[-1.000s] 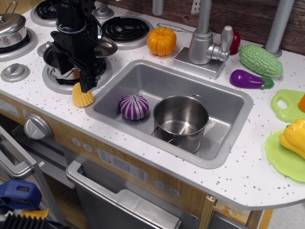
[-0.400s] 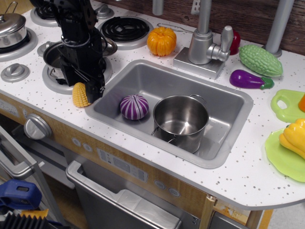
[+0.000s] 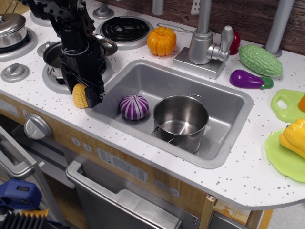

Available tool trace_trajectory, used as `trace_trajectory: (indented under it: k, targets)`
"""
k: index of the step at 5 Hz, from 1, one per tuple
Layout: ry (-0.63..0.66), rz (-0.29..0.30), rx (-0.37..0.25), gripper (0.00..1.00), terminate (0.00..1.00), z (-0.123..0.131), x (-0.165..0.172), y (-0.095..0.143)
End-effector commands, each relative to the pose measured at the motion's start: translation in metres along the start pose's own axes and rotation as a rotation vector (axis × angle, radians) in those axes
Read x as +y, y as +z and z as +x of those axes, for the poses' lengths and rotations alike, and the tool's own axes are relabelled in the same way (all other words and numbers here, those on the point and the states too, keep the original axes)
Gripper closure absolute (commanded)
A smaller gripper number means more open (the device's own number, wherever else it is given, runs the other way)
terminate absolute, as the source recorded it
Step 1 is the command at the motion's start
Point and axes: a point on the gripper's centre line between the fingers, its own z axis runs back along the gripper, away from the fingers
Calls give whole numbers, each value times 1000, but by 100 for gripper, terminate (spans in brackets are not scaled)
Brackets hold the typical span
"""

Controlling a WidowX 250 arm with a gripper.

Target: Put corn in pot which is in sink

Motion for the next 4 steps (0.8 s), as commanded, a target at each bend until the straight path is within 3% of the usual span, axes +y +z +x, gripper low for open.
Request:
trace_trajectory:
  k: [1,4]
  targets:
    - [15,22,-23,100,0,7,8,14]
    - [78,84,-31,100,0,34,-32,65]
